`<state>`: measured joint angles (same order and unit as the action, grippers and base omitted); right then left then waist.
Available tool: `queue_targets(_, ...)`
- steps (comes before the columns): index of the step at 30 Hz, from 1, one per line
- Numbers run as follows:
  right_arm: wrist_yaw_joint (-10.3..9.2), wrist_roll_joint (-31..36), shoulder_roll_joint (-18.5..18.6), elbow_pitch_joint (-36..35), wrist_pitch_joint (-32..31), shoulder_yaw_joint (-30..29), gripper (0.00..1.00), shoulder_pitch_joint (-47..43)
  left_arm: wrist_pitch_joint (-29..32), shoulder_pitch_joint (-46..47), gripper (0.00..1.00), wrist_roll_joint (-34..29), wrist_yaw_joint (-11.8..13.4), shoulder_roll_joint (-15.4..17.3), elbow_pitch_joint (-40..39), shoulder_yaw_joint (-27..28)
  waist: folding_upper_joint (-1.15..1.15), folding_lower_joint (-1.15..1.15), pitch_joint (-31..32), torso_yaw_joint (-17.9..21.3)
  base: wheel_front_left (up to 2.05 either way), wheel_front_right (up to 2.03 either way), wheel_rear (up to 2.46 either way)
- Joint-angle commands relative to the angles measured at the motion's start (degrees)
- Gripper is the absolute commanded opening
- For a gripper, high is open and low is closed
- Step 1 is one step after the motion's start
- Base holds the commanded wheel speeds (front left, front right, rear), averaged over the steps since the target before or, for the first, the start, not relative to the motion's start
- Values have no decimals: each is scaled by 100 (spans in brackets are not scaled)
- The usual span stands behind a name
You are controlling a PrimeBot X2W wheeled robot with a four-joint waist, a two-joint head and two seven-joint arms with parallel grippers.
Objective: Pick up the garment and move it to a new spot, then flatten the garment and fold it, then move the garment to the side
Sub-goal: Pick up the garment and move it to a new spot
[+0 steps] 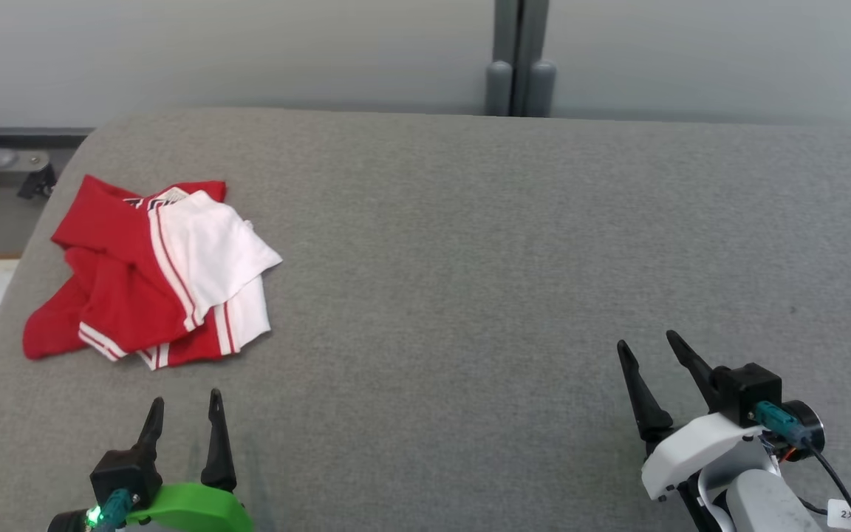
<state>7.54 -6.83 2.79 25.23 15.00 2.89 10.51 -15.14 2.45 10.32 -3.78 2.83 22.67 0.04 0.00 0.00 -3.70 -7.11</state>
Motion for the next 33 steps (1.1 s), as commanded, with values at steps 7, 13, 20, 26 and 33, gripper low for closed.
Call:
queue_targets(7,-11,-145,27,159,25,70,100,139,2,-67,100,-47,-98,17,153,22,0,0,-212,-1486,0,0,0)
queue_targets(13,-11,-176,32,220,25,150,100,180,1,-75,100,59,-172,17,178,104,0,0,-242,-1709,0,0,0)
queue_targets(20,-11,-40,29,246,25,241,100,351,1,231,100,310,-286,20,269,6,0,0,-579,-1488,0,0,0)
queue_targets(26,-11,244,29,105,25,202,100,719,1,1076,100,404,-369,26,436,2,0,0,-1231,-1093,0,0,0)
queue_targets(33,-11,427,28,-127,25,254,100,1172,1,2590,100,781,-375,495,1038,-555,0,0,-1945,-625,0,0,0)
